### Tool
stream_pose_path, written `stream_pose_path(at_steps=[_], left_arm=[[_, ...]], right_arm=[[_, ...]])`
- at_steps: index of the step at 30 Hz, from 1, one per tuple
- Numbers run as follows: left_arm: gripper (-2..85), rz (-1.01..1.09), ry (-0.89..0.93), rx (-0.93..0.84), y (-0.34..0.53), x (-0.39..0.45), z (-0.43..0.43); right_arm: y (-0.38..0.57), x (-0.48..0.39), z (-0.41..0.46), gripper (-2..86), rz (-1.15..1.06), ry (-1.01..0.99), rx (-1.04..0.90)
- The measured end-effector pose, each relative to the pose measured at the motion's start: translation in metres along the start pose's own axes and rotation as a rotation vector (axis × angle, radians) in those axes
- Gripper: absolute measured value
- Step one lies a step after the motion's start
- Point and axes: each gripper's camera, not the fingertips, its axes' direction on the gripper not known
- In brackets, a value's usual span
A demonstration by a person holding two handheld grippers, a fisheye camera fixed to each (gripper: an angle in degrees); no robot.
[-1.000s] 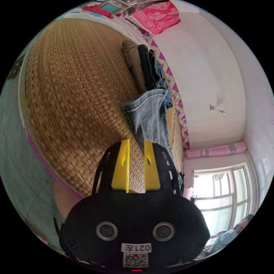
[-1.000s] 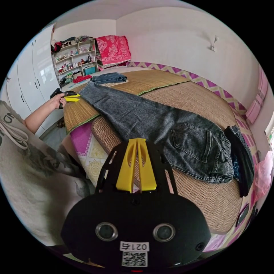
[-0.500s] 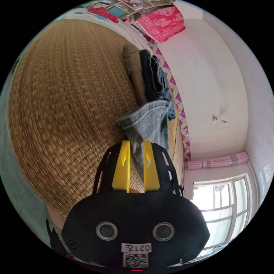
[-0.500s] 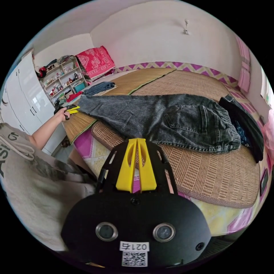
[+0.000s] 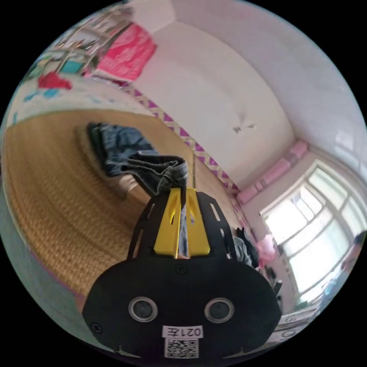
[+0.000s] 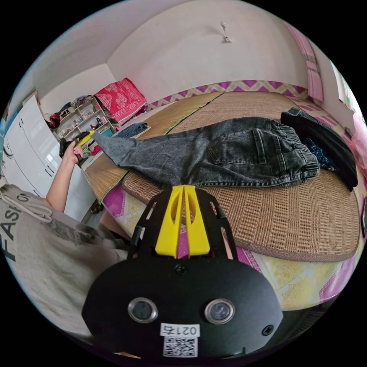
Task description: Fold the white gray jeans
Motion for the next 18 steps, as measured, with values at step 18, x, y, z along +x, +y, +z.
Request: stream_pose_path(at_steps=[18], left_arm=[[-0.7, 1.050, -0.276, -0.390, 0.220, 0.568, 0.347]], right_arm=[[0.123, 0.122, -0.065, -0.4, 0.117, 0.016, 0.047]])
